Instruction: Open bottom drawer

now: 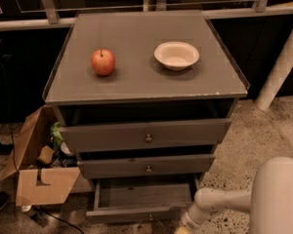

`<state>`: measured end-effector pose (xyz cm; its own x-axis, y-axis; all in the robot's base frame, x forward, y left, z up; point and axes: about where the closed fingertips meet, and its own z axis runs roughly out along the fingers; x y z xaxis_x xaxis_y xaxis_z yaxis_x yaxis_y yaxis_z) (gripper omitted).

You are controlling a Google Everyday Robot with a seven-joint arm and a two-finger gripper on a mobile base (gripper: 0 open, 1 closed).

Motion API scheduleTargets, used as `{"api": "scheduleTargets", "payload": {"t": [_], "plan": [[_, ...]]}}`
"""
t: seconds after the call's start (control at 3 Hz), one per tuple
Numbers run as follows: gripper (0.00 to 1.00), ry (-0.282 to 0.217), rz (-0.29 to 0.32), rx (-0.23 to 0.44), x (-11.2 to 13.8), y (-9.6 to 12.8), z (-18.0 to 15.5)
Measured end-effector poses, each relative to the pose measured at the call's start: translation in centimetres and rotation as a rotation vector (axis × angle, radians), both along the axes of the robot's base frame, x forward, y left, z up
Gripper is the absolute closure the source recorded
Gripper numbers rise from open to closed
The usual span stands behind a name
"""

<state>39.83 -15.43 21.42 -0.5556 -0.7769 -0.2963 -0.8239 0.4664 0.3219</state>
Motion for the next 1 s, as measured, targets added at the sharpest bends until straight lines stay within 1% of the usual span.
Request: {"api": "scheduleTargets", "payload": {"t": [0.33,1.0], "plan": [[0.0,0.0,0.001,0.001,0.0,0.0,0.0],[0.0,-0.119,0.014,0.046,4.8,1.0,4.3]]}}
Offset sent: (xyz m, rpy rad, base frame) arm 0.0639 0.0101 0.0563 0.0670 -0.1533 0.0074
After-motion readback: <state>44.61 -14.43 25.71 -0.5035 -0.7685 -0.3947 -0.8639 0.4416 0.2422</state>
